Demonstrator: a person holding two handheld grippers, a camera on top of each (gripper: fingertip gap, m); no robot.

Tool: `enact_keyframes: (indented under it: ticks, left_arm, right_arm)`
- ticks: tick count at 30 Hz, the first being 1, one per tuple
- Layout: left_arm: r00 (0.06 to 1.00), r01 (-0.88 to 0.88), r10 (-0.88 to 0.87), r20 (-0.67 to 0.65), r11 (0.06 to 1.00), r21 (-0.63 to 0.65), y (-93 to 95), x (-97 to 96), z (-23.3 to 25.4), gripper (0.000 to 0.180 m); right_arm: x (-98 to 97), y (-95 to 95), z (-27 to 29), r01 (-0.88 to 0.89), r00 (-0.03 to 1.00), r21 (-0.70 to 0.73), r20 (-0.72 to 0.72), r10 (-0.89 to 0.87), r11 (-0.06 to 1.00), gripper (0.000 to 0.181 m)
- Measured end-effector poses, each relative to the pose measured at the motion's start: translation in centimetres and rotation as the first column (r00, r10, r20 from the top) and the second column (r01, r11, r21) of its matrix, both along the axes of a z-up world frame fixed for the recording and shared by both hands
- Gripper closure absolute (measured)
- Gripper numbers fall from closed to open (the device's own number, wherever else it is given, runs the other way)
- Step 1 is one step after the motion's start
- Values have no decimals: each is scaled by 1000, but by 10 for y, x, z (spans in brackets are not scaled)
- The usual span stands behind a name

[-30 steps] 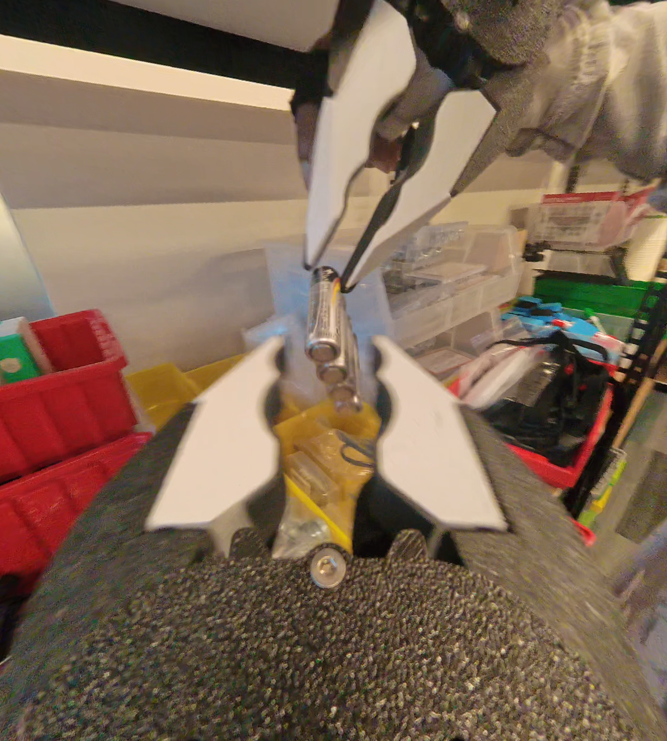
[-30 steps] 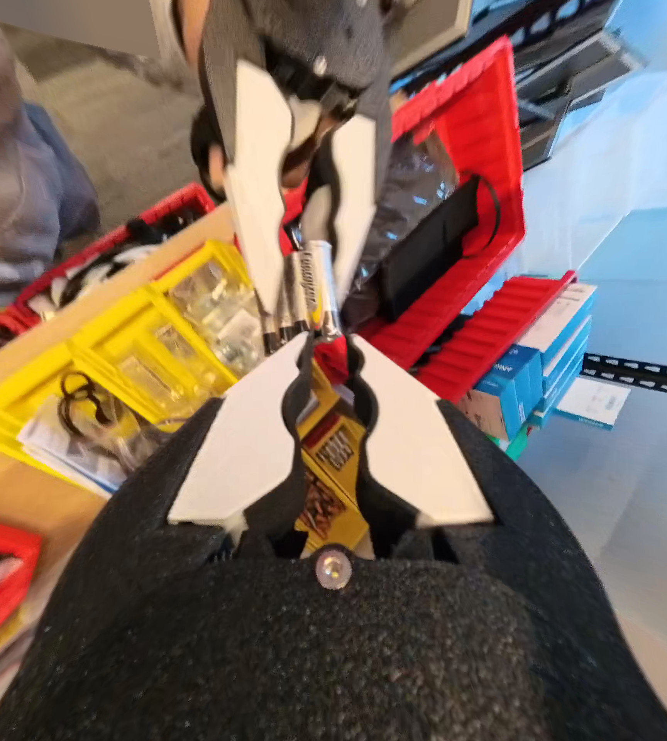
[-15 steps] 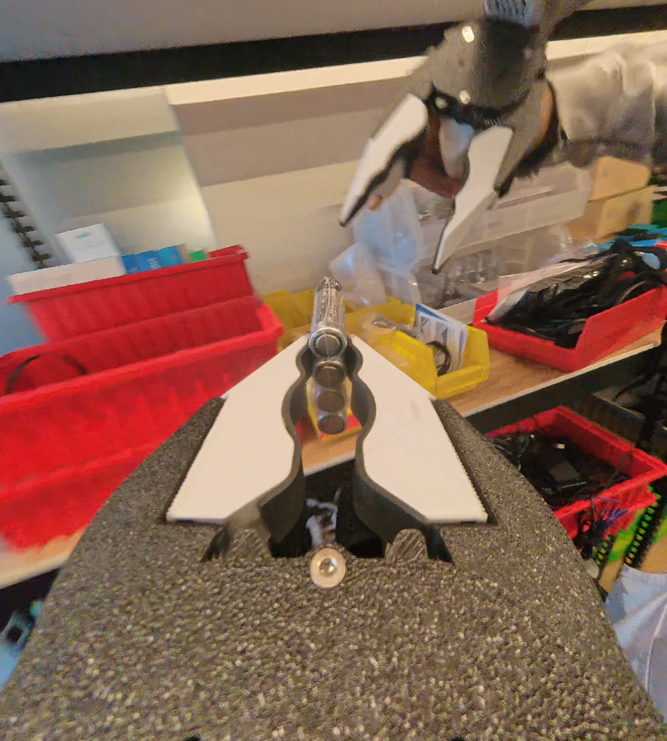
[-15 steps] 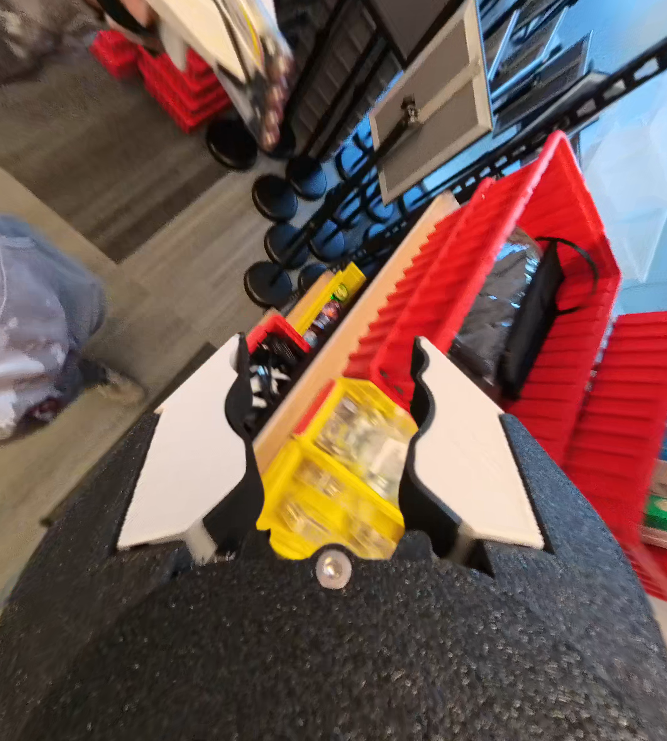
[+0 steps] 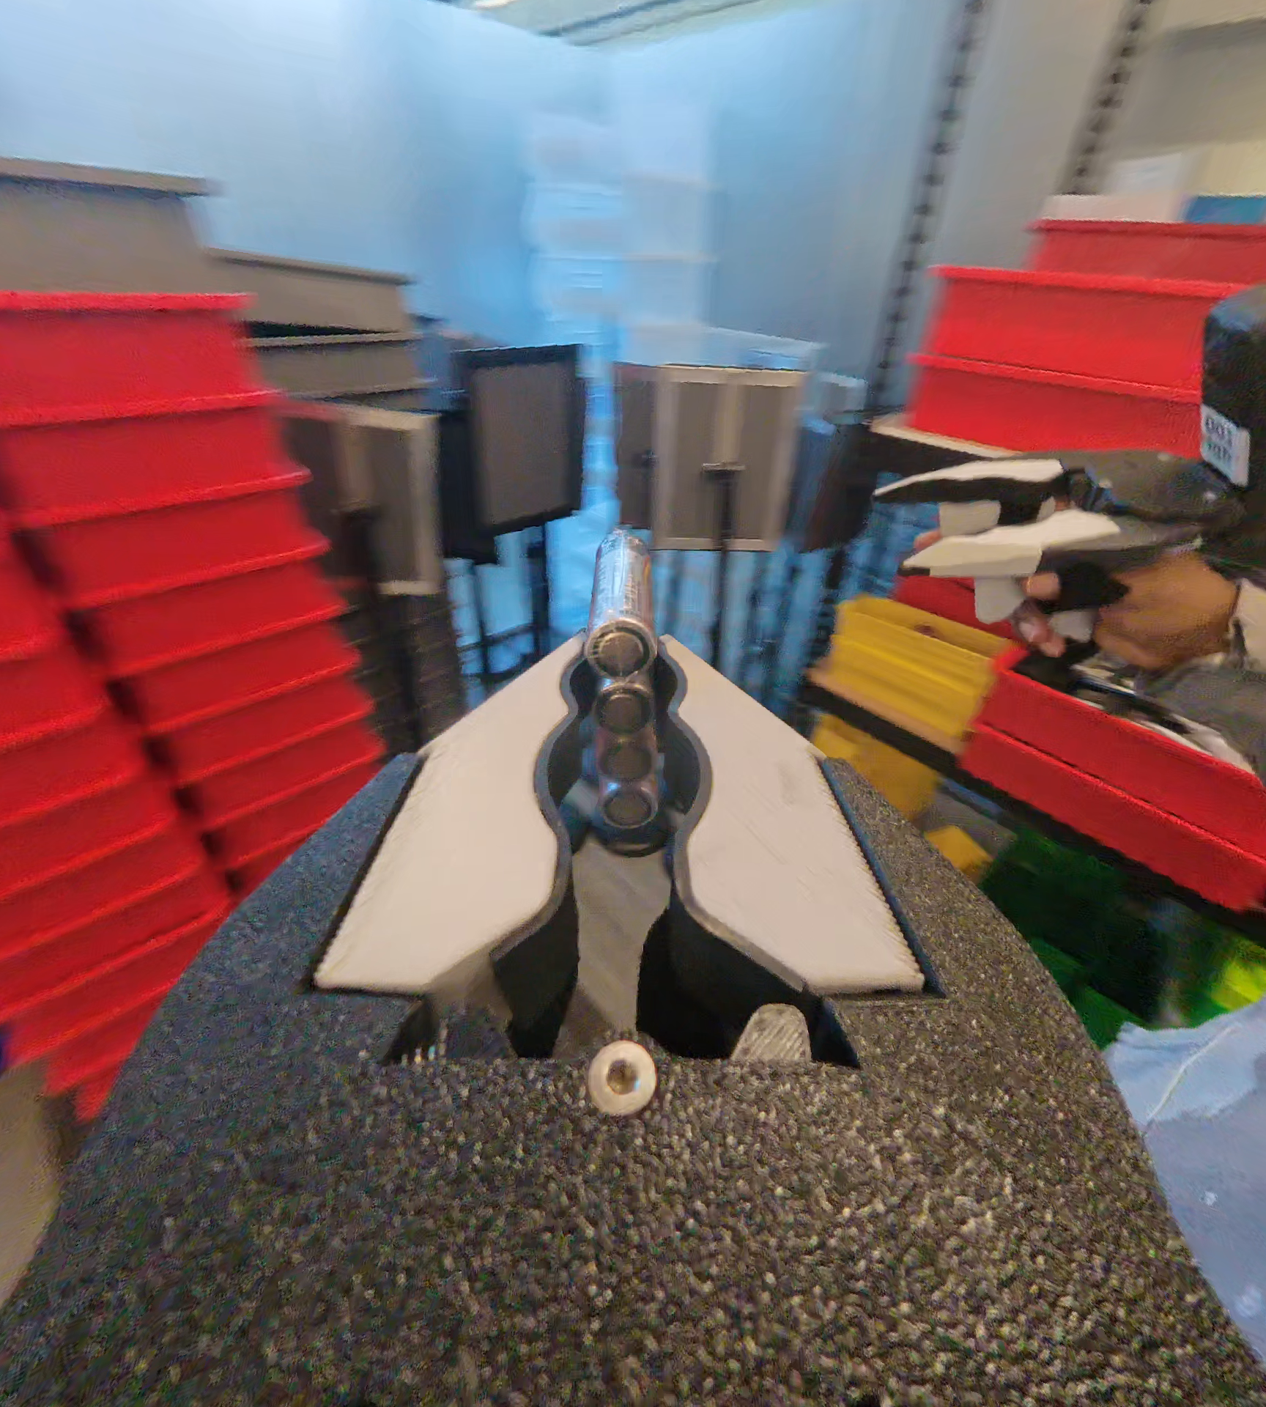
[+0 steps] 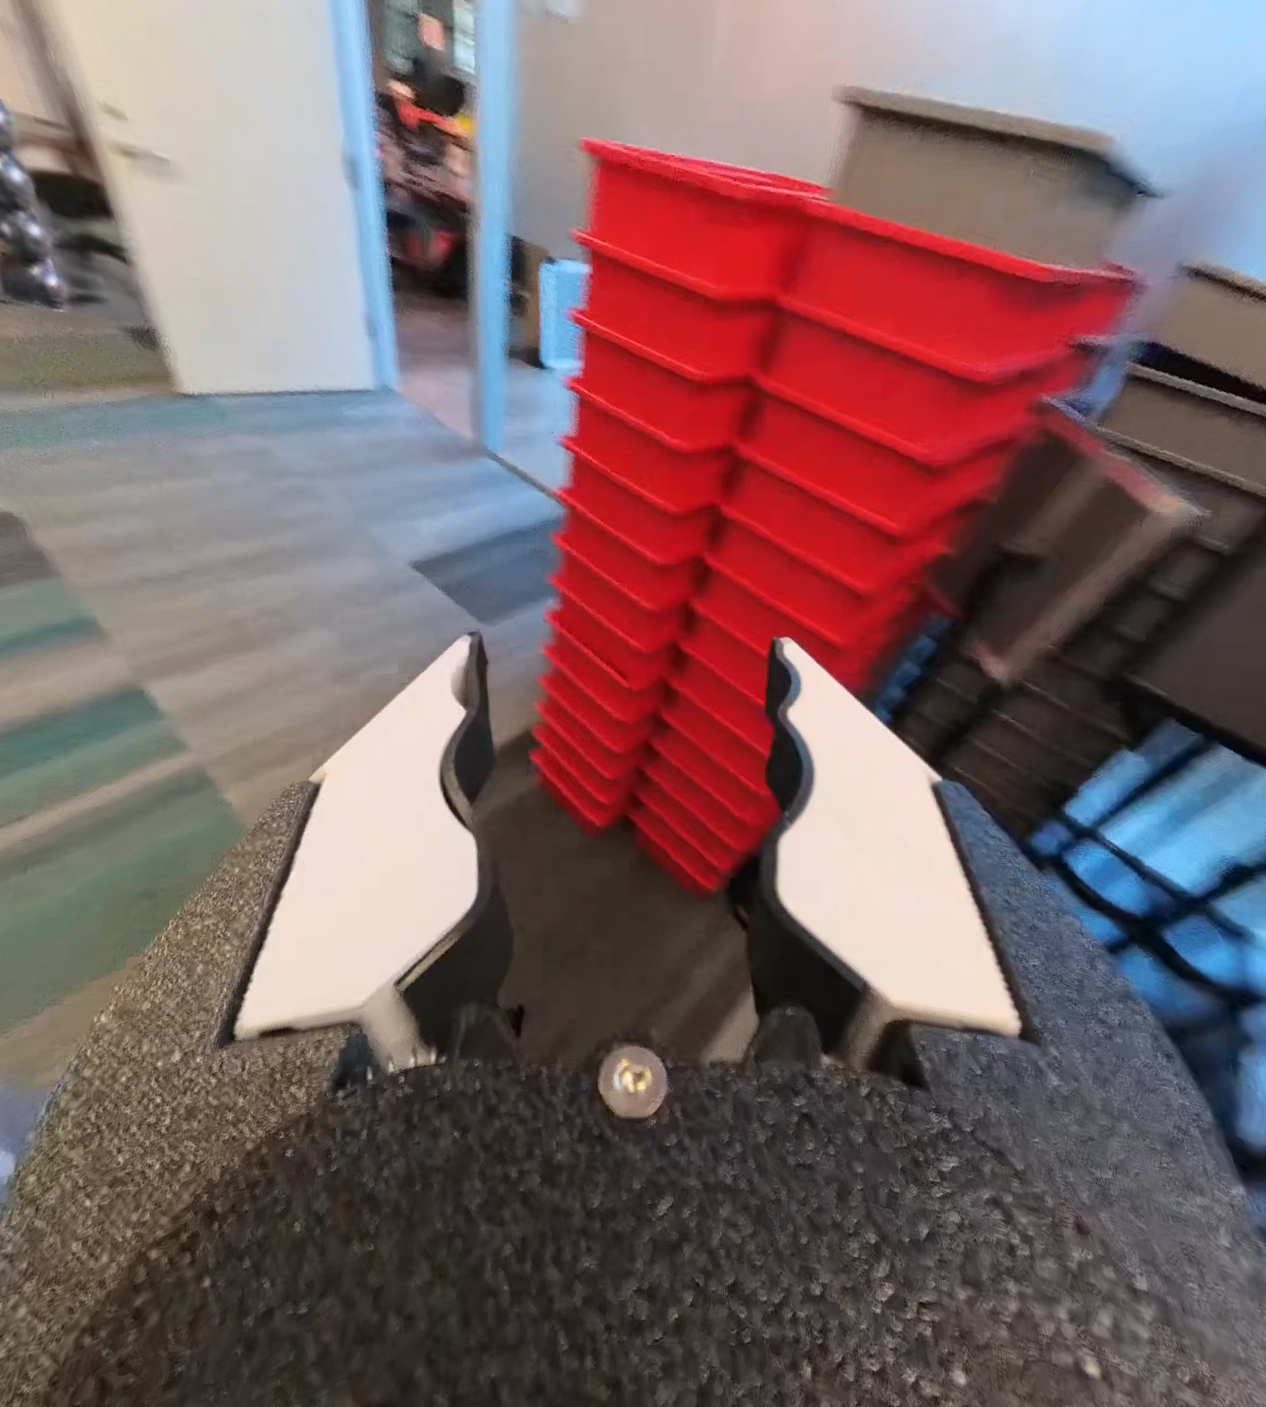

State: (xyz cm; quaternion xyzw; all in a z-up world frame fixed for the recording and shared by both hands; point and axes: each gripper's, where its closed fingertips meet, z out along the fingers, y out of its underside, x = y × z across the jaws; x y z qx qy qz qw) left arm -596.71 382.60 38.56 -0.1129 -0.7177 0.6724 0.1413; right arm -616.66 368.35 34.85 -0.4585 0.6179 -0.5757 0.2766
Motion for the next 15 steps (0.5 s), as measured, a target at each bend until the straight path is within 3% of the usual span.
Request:
enact_keyframes:
  ticks: [5, 9, 15]
  left_arm:
    - [905, -424, 421, -62, 905, -38, 91, 192, -6, 168]
    - [707, -701, 692, -148, 713, -19, 157, 331, -41, 168]
    - [401, -910, 913, -77, 407, 75, 239, 537, -93, 168]
  right_arm:
    - [266, 71, -28, -424, 905, 111, 47, 422, 899, 107]
    - [444, 124, -62, -652, 753, 160, 20, 658, 742, 107]
    - [699, 168, -96, -807, 580, 196, 82, 810, 557, 109]
